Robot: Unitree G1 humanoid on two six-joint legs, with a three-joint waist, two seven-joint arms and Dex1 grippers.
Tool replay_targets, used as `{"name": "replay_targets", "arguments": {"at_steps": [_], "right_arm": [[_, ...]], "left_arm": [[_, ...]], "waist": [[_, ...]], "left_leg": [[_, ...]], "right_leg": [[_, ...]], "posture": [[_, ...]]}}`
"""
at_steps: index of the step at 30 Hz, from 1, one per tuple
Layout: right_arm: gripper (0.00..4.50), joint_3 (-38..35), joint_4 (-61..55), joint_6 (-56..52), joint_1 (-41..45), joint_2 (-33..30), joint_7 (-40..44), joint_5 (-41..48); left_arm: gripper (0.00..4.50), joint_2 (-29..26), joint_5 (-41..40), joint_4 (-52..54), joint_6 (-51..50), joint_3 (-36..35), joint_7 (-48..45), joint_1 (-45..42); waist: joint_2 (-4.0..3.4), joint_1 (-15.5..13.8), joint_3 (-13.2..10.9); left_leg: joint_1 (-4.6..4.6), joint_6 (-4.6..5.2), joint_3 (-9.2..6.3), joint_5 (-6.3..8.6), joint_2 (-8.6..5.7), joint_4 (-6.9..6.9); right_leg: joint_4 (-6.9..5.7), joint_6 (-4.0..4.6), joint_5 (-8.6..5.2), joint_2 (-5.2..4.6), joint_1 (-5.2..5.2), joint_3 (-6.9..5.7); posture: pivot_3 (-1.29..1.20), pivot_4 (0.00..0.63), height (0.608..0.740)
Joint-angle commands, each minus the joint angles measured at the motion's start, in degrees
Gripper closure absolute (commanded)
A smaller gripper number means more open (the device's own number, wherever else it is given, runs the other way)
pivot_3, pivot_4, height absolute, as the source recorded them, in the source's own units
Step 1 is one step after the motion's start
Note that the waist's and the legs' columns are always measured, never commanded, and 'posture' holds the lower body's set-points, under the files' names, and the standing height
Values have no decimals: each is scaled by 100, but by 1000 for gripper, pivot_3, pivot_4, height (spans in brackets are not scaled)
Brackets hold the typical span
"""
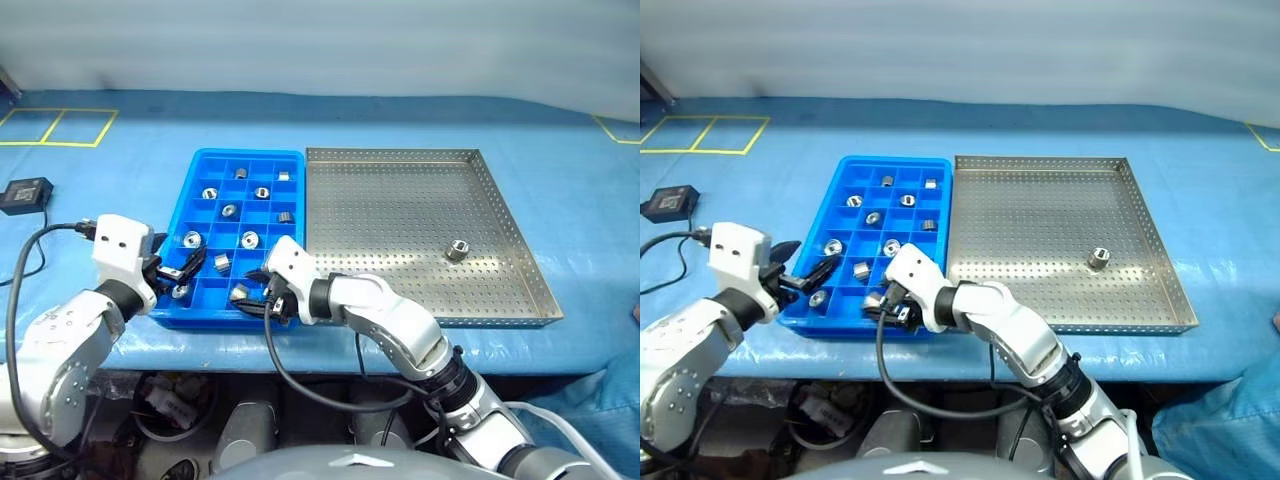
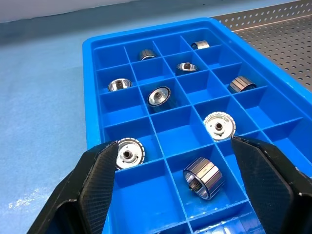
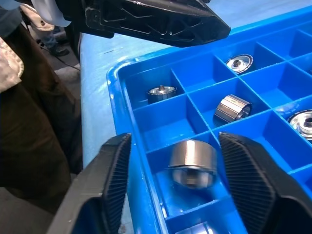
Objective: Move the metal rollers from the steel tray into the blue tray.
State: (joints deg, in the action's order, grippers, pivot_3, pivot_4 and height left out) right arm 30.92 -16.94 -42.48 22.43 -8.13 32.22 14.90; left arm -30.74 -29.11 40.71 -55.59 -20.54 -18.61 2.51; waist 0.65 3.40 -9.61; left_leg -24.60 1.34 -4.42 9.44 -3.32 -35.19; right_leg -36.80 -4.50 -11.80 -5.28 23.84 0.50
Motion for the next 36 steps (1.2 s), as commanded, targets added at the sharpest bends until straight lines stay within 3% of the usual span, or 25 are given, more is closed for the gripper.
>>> {"name": "replay_targets", "arguments": {"at_steps": [1, 5, 9, 17, 28, 36], "right_arm": [[301, -293, -281, 388, -8, 136, -216, -72], [301, -911, -633, 370, 62, 123, -585, -66], [301, -1564, -856, 180, 35, -407, -1055, -488], [301, -2429, -374, -244, -76, -919, -2006, -1184], [301, -2801, 657, 106, -143, -749, -2595, -1519], [301, -3202, 872, 129, -133, -784, -2833, -1616]], "left_arm": [[481, -25, 37, -3, 176, 109, 9, -145], [481, 63, 66, -92, 321, 464, -16, -307], [481, 260, 255, -261, 687, 1385, -129, -639], [481, 833, 898, -930, 1260, 2749, -43, -1424], [481, 1308, 1221, -1688, 1738, 3486, -424, -1962], [481, 1365, 1318, -1789, 1793, 3584, -586, -1917]], "waist": [[0, 2, 0], [0, 2, 0], [2, -1, 1], [1, 137, 1], [-1, 365, 0], [-3, 475, -1]], "left_leg": [[0, 0, 0, 0, 0, 0], [-1, -1, 1, 0, 0, -1], [-5, 0, 1, 0, -4, -2], [-18, 3, 20, -2, 2, 1], [-18, 33, 32, -14, 1, -4], [-16, 35, 32, -15, 4, -3]], "right_leg": [[0, 0, 0, 0, 0, 0], [0, -1, 0, -1, -1, 0], [6, -1, 0, -6, -4, -3], [1, 5, 3, -1, -11, 6], [2, -5, 2, -2, -16, 9], [-1, -7, 2, 1, -15, 10]], "posture": [[-71, 150, 740], [-112, 150, 740], [-152, 150, 740], [-238, 150, 740], [-259, 150, 740], [-273, 150, 740]]}}
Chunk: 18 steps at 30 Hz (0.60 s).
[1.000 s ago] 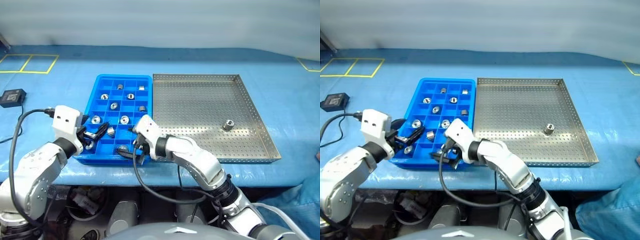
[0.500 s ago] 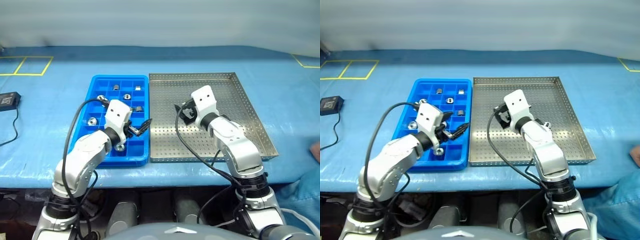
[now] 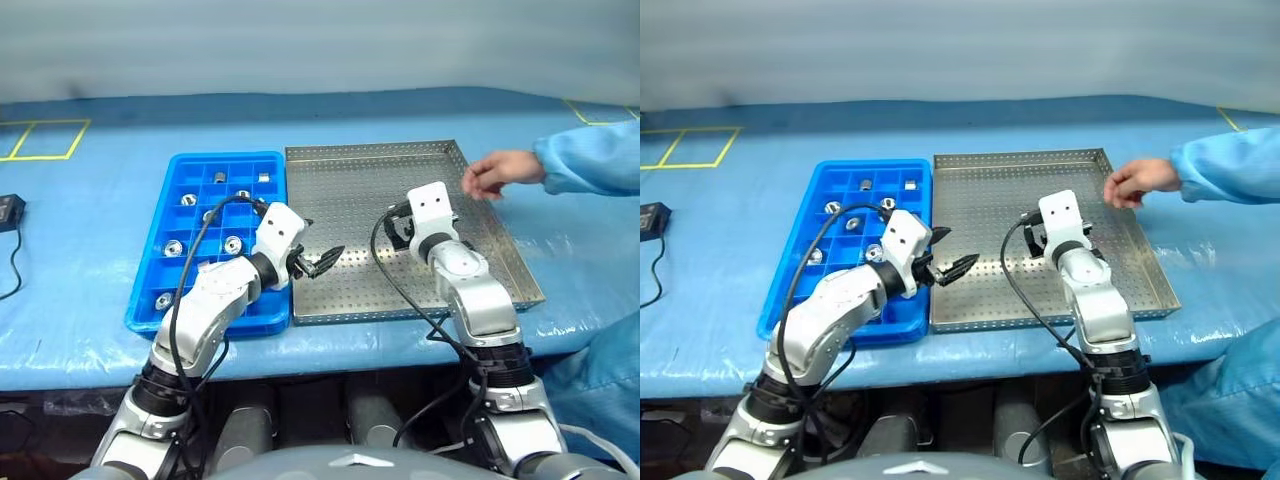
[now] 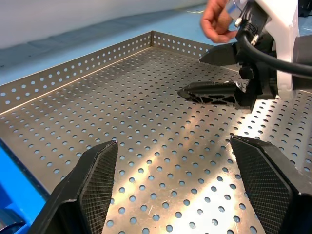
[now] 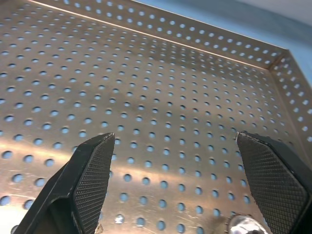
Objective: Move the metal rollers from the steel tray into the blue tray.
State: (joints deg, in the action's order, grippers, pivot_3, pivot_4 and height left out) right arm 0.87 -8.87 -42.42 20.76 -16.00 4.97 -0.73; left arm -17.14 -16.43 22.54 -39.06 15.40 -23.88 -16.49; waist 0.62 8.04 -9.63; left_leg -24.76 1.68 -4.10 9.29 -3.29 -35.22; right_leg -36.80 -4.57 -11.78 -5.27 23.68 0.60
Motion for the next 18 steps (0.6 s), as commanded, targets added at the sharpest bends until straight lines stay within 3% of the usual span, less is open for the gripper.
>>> {"name": "replay_targets", "arguments": {"at_steps": [1, 14, 18], "right_arm": [[301, -231, 115, 141, 34, 17, -153, -71], [301, -564, 861, 59, 103, 259, -563, -109], [1172, -654, 844, -64, 79, 366, -528, 11]], "left_arm": [[481, 2, 55, 30, 139, -19, -69, -12], [481, -10, 198, 26, 106, -37, -64, 44], [481, 5, 222, 6, 102, -108, -30, 50]], "waist": [[0, 21, 0], [-4, 87, -1], [-4, 102, -1]], "left_leg": [[0, 0, 0, 0, 0, 0], [3, 3, 1, -2, 0, -3], [2, 3, 1, -2, -1, -5]], "right_leg": [[0, -1, 0, 0, -1, 0], [-3, -4, 2, 1, -2, 2], [-3, -7, 4, 0, -5, 2]], "posture": [[-272, 150, 740], [-267, 150, 740], [-265, 150, 740]]}}
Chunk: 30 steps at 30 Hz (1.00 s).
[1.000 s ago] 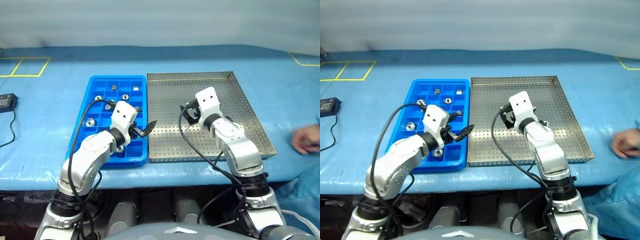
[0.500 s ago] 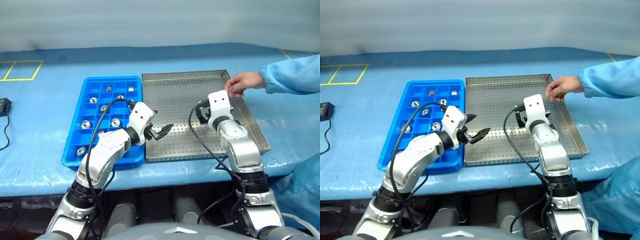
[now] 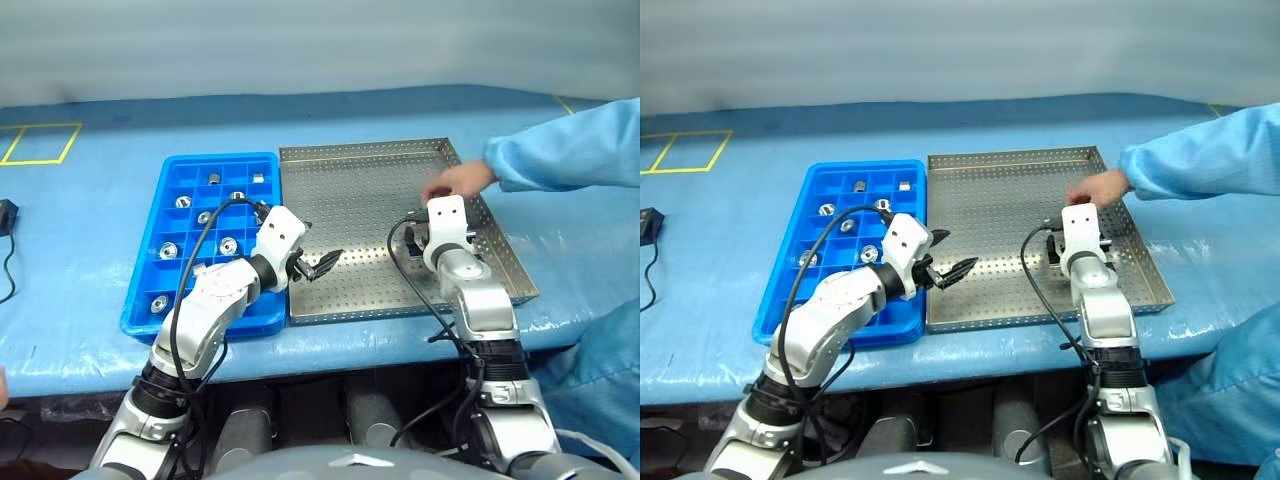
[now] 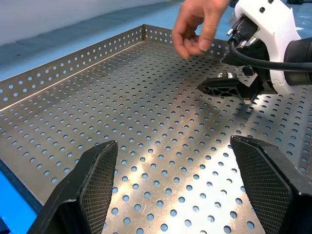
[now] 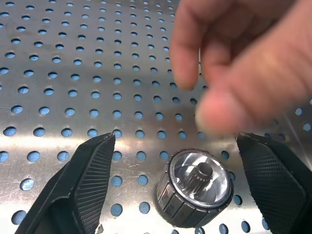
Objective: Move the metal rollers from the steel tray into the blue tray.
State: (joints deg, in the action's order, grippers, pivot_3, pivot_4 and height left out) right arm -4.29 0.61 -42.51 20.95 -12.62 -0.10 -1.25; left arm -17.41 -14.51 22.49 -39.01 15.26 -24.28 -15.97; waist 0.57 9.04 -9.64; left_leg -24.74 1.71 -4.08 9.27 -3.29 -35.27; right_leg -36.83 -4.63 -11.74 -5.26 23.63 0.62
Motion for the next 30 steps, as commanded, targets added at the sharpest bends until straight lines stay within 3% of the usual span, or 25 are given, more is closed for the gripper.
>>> {"name": "replay_targets", "arguments": {"at_steps": [1, 4, 27, 30], "right_arm": [[1466, -135, -120, -60, 60, 38, -30, 56], [2439, -153, -138, -67, 68, 74, -35, 89], [2439, -113, -147, -14, 41, 152, -5, 87], [2439, 11, -434, 103, 7, 184, 343, 303]], "left_arm": [[481, 32, 33, 5, 96, -106, 14, -2], [481, 36, 40, -4, 97, -116, 16, 12], [481, 57, 88, -34, 79, -136, 39, 59], [481, 41, 74, -19, 74, -174, 32, 68]], "waist": [[0, 5, 0], [-1, 16, 0], [-1, 105, 1], [-2, 107, 1]], "left_leg": [[0, 0, 0, 0, 0, 0], [0, 0, 0, 0, 0, 0], [2, 0, -1, 0, 0, -1], [2, 0, -1, 0, 0, -1]], "right_leg": [[0, 0, 0, 0, 0, 0], [0, 0, 0, 0, 1, 0], [-1, -2, 1, 1, -2, 0], [-1, -2, 1, 1, -2, 0]], "posture": [[-262, 150, 740], [-262, 150, 740], [-262, 150, 740], [-258, 150, 740]]}}
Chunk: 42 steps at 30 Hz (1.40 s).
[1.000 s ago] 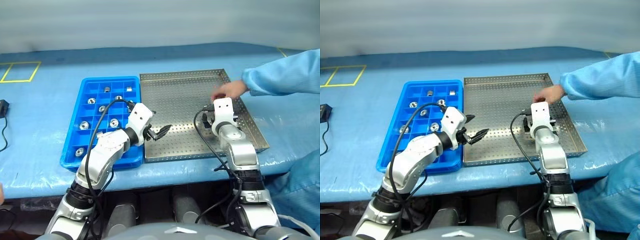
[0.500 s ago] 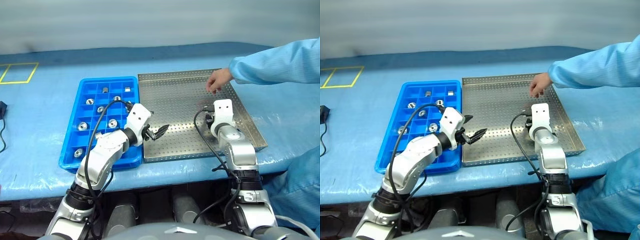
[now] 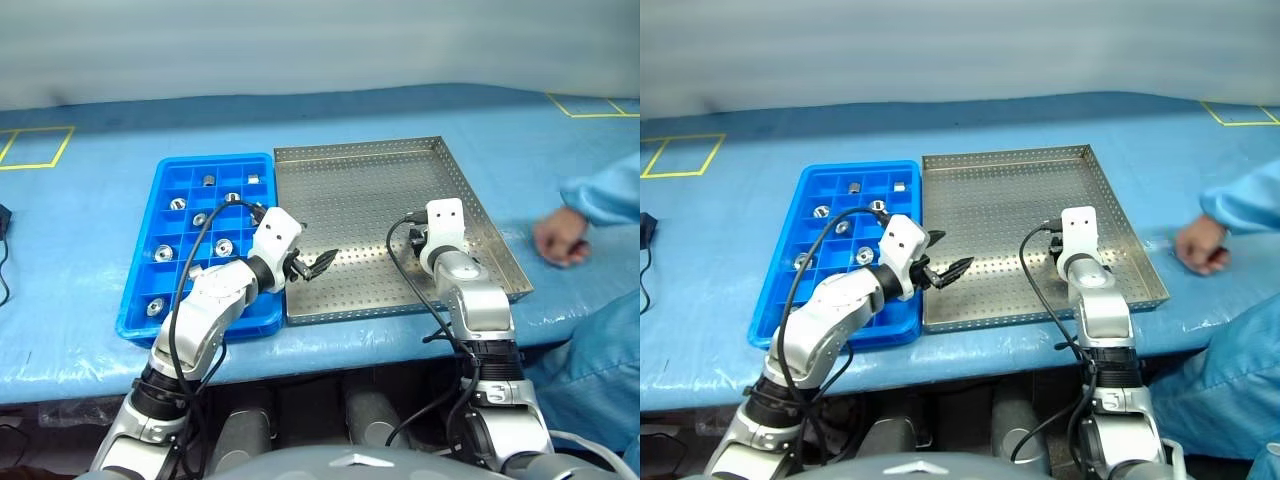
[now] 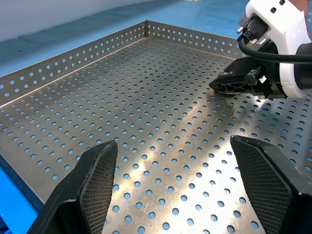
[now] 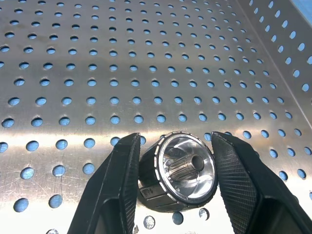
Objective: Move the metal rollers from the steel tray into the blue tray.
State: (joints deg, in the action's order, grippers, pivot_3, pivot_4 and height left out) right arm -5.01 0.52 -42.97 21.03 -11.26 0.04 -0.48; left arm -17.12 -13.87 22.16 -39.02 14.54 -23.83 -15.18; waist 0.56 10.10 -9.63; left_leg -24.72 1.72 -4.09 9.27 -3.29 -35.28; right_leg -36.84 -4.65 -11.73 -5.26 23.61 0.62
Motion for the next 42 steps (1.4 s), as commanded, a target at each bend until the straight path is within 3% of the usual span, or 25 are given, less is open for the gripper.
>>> {"name": "replay_targets", "arguments": {"at_steps": [1, 7, 11, 15, 22, 29, 39, 42], "right_arm": [[2439, 210, -766, 181, -37, 99, 693, 499], [2439, 971, -2497, 63, -202, 113, 2117, 1590], [2439, 1508, -2861, -132, -156, 89, 2220, 1659], [2439, 1953, -2571, -74, -105, 158, 2154, 1484], [2439, 2138, -2146, -128, 34, 497, 2028, 1479], [2439, 2972, -1845, -98, 184, 727, 2224, 1348], [2439, 2834, -1127, 59, 224, 811, 2066, 1134], [1580, 2832, -1104, 88, 225, 796, 2074, 1104]], "left_arm": [[481, -14, -1, 28, 75, -156, -17, -5], [481, -236, -314, 332, -214, -1035, 59, -8], [481, -749, -220, 485, -805, -1884, 426, -157], [481, -1160, -78, 642, -1098, -2204, 628, -82], [481, -1029, -58, 781, -1230, -2083, 766, 206], [481, -1030, -33, 804, -1269, -2156, 842, 308], [481, -1006, -59, 886, -1310, -2172, 924, 437], [481, -1001, -59, 862, -1303, -2155, 922, 436]], "waist": [[0, 11, 0], [-16, 92, -10], [-16, 85, -10], [-16, 54, -10], [-15, -117, -10], [-15, -193, -10], [-15, -349, -10], [-14, -354, -9]], "left_leg": [[-1, 0, 0, 0, 0, 0], [0, 0, -6, 0, 10, 5], [0, -1, -20, 1, 11, 3], [1, -2, -21, 1, 4, 2], [-1, -14, -22, 7, 0, 6], [4, -32, -25, 13, 5, 8], [8, -39, -26, 16, 0, 3], [10, -39, -26, 16, 0, 2]], "right_leg": [[0, 0, 0, 0, 1, 0], [-4, -4, 0, 9, 7, -2], [-2, -3, -1, 11, 2, -9], [3, -1, -2, 8, 6, -7], [2, -5, 3, 5, 13, -6], [-3, -1, 1, 10, 18, -7], [1, 1, 2, 7, 23, -7], [1, 1, 3, 7, 22, -7]], "posture": [[-257, 150, 740], [-253, 150, 740], [-242, 150, 740], [-217, 150, 740], [-195, 150, 740], [-167, 150, 740], [-155, 150, 740], [-157, 150, 740]]}}
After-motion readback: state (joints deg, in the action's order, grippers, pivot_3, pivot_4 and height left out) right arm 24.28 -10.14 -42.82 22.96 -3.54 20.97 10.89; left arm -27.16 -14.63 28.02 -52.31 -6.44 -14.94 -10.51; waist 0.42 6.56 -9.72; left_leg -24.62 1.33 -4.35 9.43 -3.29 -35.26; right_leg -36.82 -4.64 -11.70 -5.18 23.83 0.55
